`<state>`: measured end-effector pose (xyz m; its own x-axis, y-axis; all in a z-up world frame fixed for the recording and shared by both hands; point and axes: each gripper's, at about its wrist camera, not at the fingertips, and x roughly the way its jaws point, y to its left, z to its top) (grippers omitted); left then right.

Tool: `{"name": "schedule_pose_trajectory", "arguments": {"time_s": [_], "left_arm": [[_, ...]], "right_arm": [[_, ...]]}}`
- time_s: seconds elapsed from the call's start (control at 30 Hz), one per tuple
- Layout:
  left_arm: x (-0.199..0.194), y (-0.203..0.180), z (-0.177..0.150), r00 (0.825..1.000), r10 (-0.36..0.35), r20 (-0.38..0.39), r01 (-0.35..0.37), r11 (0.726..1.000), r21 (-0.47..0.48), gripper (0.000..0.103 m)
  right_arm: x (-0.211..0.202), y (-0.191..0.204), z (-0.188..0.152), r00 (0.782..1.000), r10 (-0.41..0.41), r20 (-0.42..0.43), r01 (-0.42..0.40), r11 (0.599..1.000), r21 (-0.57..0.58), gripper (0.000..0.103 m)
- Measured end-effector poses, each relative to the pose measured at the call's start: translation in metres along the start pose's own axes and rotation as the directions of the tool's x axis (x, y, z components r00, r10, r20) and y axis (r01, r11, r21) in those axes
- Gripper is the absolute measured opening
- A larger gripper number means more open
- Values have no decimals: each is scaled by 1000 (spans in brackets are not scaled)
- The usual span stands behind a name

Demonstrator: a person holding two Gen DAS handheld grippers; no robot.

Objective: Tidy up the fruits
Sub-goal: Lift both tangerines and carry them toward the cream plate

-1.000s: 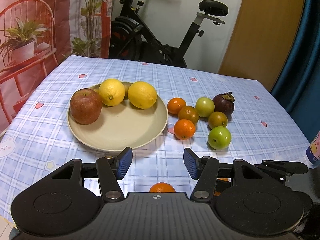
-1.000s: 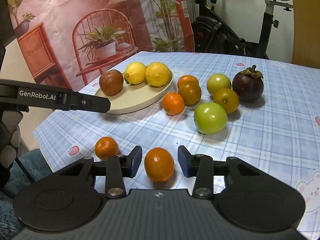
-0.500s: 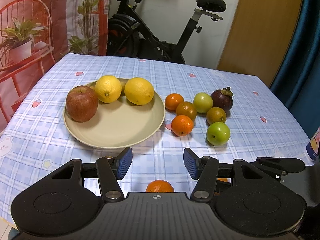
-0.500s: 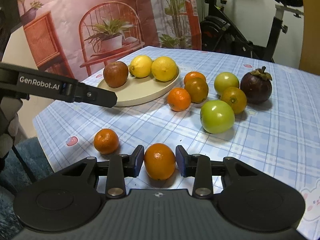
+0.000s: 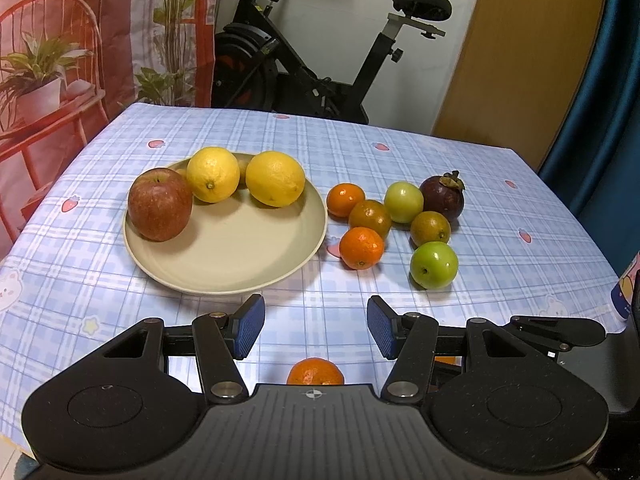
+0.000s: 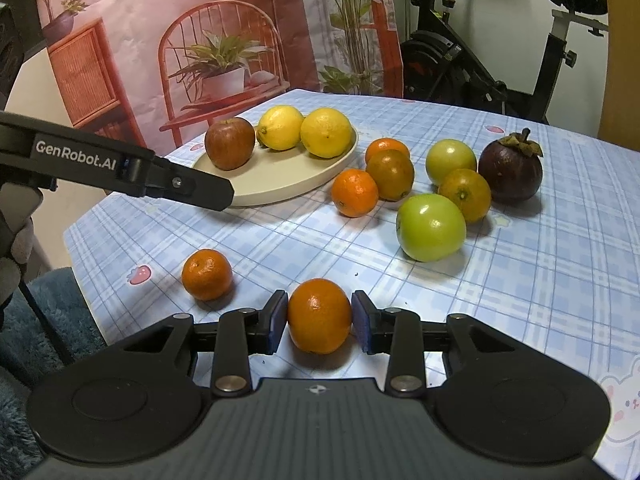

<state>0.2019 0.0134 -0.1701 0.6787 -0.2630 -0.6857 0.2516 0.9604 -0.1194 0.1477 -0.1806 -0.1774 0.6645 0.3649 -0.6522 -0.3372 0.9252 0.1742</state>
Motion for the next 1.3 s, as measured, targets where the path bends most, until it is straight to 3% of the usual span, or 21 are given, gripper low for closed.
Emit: {"name": "schedule_pose_trajectory", "arguments": {"time_s": [0.27,0.53,0.6,0.7,1.03,1.3], "left_arm": [[3,1,12,1000,-23,2,23,1000,-7,59],[29,-2,55,999,-28,20,27,1000,11,48],[37,-7,66,999,-25,24,24,999,26,41],[54,-14,83,999,-38,25,37,998,45,41],[124,-34,106,997,-36,-67,43,994,104,40],[151,-44,104,995,-3,-103,22,983,182,41]], "right_arm": [[-5,-9,1,1000,-12,28,11,999,41,37],[-16,-24,2,996,-48,70,42,995,89,37],[-20,-29,3,995,-60,85,51,993,103,37],[-25,-36,4,991,-83,102,70,990,124,37],[-38,-60,1,982,-133,135,103,972,212,37],[-38,-72,-3,982,-134,133,97,962,253,37]]}}
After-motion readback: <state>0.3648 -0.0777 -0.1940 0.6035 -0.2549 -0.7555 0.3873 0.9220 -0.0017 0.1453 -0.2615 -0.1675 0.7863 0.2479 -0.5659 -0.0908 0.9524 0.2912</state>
